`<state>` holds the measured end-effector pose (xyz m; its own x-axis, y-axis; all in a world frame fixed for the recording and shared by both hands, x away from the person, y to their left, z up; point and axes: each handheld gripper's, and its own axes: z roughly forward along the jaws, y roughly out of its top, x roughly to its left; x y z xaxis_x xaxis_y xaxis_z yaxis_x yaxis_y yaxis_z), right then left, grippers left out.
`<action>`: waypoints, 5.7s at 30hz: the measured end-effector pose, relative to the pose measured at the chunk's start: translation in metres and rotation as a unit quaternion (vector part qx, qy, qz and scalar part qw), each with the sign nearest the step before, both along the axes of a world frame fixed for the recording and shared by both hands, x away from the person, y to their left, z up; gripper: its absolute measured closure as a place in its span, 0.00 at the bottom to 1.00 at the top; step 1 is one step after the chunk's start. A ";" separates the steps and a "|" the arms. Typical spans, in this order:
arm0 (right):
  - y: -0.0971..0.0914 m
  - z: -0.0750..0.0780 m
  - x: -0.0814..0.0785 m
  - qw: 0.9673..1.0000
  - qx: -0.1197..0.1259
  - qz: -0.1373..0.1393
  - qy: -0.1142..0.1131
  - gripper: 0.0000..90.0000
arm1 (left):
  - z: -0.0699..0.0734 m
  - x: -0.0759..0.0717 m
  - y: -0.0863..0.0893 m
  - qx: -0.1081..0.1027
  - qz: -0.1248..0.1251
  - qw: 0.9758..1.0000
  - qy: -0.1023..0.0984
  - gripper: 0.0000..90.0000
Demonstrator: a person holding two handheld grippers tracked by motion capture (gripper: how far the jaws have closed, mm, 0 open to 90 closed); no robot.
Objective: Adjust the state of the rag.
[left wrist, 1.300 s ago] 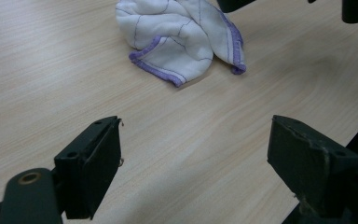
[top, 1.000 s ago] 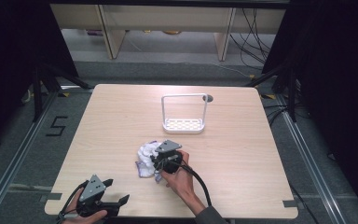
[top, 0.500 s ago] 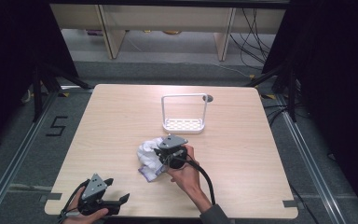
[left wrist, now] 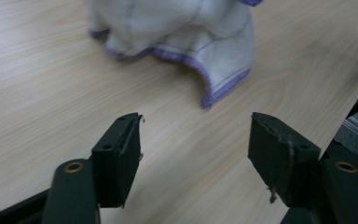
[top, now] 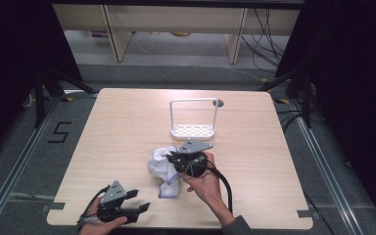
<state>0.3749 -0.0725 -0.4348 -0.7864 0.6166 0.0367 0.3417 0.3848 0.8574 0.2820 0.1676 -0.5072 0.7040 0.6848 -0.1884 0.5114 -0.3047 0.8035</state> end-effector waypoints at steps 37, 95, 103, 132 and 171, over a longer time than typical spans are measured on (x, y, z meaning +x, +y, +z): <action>-0.036 0.010 -0.002 0.999 0.023 -0.025 -0.003 0.91 | -0.010 0.032 -0.048 0.107 -0.049 0.992 -0.038 0.67; -0.104 -0.041 -0.007 0.987 -0.046 -0.079 0.130 0.49 | 0.030 0.052 -0.004 0.048 -0.024 0.997 -0.047 0.43; -0.093 -0.042 -0.013 0.988 -0.054 -0.023 0.142 0.96 | 0.032 0.058 0.005 0.020 -0.005 0.999 -0.035 0.41; -0.133 -0.020 -0.083 0.998 -0.030 -0.008 0.061 0.99 | 0.023 0.115 -0.085 0.105 -0.104 0.989 0.032 0.55; -0.149 -0.039 -0.044 0.993 -0.112 -0.017 0.042 1.00 | 0.017 0.106 0.004 0.080 -0.003 0.997 -0.004 0.95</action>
<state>0.3311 -0.2215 -0.4738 -0.7655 0.6422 -0.0391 0.4241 0.5494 0.7199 0.3876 0.1720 -0.4901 0.7096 0.7009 -0.0722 0.5033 -0.4324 0.7482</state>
